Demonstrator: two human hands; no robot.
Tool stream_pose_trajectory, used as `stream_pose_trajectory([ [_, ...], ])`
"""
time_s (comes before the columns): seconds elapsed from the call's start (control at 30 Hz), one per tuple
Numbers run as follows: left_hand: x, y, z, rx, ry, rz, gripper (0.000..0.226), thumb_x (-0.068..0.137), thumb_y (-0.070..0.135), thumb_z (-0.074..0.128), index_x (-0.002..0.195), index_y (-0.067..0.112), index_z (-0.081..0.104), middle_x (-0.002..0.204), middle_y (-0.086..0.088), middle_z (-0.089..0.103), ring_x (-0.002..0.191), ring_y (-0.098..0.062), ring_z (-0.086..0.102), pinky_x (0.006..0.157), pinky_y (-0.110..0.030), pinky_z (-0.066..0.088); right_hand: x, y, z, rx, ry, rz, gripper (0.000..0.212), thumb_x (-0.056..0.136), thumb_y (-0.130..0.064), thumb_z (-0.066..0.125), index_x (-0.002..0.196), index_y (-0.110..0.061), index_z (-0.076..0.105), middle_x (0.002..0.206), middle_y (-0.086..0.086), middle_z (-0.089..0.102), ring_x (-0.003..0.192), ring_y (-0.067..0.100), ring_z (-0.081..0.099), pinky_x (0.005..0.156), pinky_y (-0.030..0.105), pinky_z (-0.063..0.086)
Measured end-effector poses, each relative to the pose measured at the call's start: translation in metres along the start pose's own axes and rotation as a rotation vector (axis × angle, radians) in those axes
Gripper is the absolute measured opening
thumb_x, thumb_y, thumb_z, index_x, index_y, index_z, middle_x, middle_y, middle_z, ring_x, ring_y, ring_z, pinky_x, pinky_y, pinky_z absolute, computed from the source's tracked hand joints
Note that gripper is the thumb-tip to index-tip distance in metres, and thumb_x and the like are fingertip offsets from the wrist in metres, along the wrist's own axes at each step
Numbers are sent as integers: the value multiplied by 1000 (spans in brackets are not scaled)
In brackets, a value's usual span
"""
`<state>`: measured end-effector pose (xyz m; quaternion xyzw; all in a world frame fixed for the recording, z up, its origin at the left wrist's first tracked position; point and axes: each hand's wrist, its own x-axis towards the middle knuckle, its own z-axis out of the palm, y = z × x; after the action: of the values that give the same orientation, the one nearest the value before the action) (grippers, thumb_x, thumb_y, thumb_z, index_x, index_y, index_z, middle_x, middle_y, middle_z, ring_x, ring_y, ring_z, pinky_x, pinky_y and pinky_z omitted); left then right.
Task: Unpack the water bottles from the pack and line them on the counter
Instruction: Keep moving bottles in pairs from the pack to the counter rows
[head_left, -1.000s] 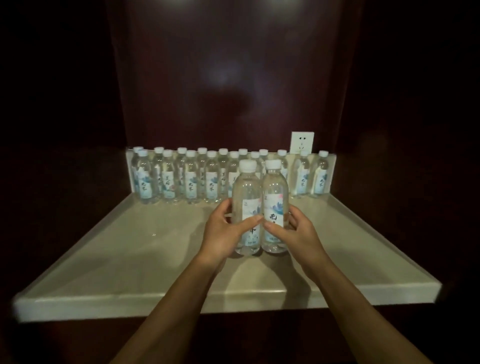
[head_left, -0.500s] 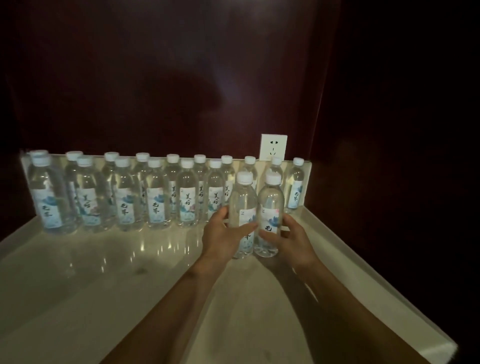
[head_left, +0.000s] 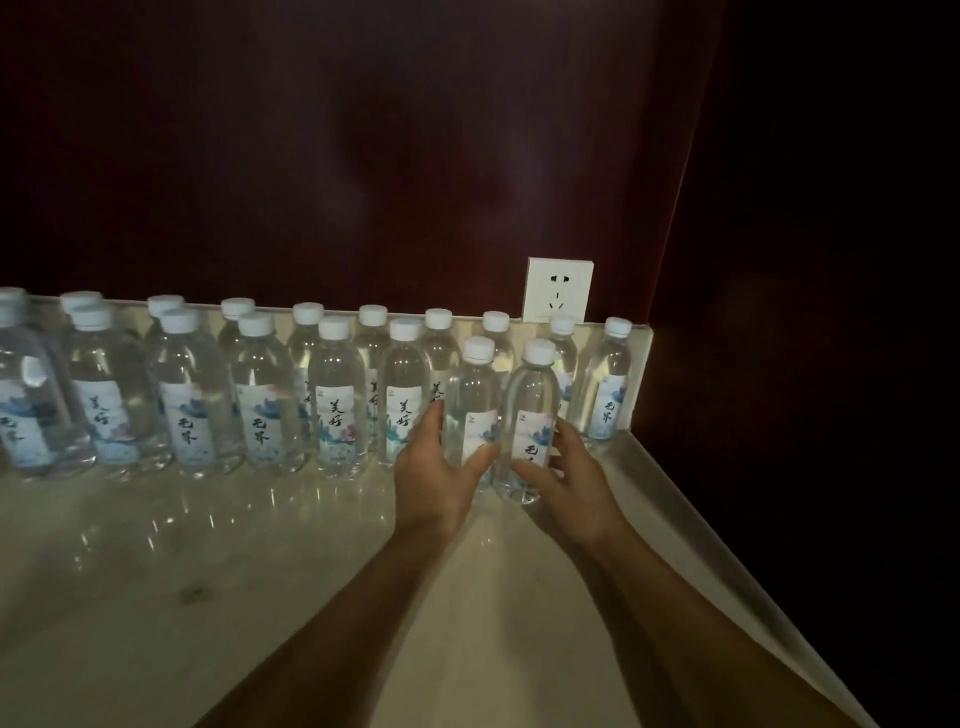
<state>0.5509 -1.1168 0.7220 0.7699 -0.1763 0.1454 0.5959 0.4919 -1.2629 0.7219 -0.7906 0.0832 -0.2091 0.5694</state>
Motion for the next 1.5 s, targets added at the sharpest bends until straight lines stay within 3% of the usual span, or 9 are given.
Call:
stream_pose_trajectory([
  [0.07,-1,-2,6,89,33,10,74,76,33,86,138,16,49,124,1,67,110,-15,67,95,-35,56,8,4,0,-46,16,-24,50,91,-27,69,136,-30,45,116,-16,66,108,7,65,82,26,57],
  [0.13,-3,-5,11,246,50,13,76,74,33,87,136,11,49,125,-5,64,113,-21,64,95,-37,54,16,9,4,-93,30,-32,53,90,-34,68,136,-30,43,117,-12,67,107,8,66,87,36,59],
  [0.3,1,-4,17,407,69,-45,76,79,42,80,142,20,44,132,-7,52,122,-23,50,95,-34,47,39,27,9,-187,76,-95,69,77,-61,58,138,-35,41,129,-2,58,112,15,63,94,45,56],
  [0.43,5,-3,25,397,68,-66,73,84,49,72,144,20,41,134,-8,54,117,-26,59,93,-44,53,40,24,13,-298,100,-165,63,93,-37,64,148,-19,39,134,6,53,121,20,55,101,32,46],
  [0.6,5,-8,32,393,128,-52,59,87,42,73,132,17,46,117,-5,59,70,-1,51,73,-32,50,46,29,14,-331,162,-179,48,95,-37,62,134,-12,48,127,5,61,115,23,59,94,37,50],
  [0.8,10,-8,36,329,149,-93,57,85,35,77,128,13,46,106,-4,63,84,-15,61,80,-39,54,50,34,14,-385,199,-198,43,95,-40,61,123,-9,52,119,8,62,108,26,60,88,39,50],
  [0.97,11,-7,36,363,144,-98,51,88,33,74,125,12,46,72,14,53,77,-17,64,69,-31,48,51,35,14,-402,221,-192,44,96,-37,61,126,-6,54,121,9,60,112,26,58,89,34,46],
  [1.13,12,-7,36,359,140,-108,52,90,33,71,130,12,45,77,10,60,85,-24,69,76,-39,54,51,33,13,-406,250,-165,45,94,-40,62,126,-9,55,121,8,62,112,26,58,88,34,45],
  [1.5,7,-2,35,385,118,-101,37,96,30,64,123,10,47,69,13,54,77,-18,65,71,-35,53,48,32,11,-386,264,-117,45,85,-43,72,117,-17,53,115,4,63,105,24,62,87,37,51],
])
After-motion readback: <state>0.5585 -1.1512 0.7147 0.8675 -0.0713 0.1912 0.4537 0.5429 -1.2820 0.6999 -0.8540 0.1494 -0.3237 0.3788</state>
